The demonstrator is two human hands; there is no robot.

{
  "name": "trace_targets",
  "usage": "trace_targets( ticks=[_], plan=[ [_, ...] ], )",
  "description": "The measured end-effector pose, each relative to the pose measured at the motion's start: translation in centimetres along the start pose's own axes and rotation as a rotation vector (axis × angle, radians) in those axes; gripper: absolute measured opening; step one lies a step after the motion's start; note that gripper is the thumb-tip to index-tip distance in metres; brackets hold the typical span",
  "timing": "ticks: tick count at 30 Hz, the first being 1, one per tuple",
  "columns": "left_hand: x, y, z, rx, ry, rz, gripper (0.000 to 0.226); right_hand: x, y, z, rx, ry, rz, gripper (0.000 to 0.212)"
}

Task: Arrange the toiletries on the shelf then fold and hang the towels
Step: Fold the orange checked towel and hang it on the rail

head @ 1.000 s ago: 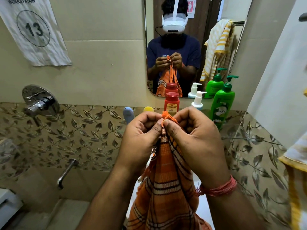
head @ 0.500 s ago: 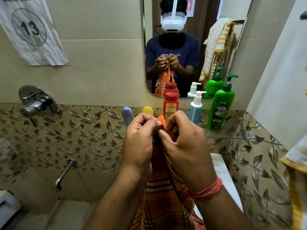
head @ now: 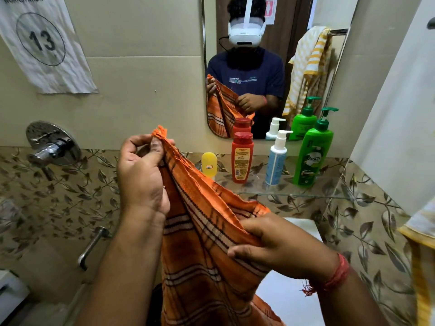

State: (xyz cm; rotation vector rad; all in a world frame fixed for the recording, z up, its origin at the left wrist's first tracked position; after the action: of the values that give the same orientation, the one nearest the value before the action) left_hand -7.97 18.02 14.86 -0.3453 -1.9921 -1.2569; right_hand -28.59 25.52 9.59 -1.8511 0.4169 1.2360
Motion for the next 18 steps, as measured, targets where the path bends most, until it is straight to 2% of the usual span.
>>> trace_targets(
  ticks=[4,10,15,18],
  plan=[
    [-0.5,0.6,-0.5,0.025,0.065,0.037,0.026,-0.4,1.0,0.9,0.047,-0.089,0.074,0.026],
    [-2.2,1.3,-1.8,0.075,0.141,0.018,0.027,-1.5,2.1,2.6,0.19,-0.225,0.043,0.014],
    [-3.0,1.6,-1.5,0.108,0.158,-0.008,0.028,-3.5,1.2,4.3,0.203,-0.16,0.278,0.014],
    [-3.7,1.9,-1.8,0.125,0.193,-0.007,0.027,-4.4,-0.4,5.3,0.164,-0.088,0.402,0.026]
  ],
)
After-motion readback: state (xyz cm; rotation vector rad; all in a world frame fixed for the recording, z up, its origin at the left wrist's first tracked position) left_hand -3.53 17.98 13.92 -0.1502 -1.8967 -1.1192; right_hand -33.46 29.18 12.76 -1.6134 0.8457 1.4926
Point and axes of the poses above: each hand's wrist, its own z-axis away from the middle knuckle, its own x-axis out of the palm, y = z × x, the point moved 4 cm from there along -z, towards the middle knuckle, and after that the axes turned 11 degrees about z, right-handed, at the moved point
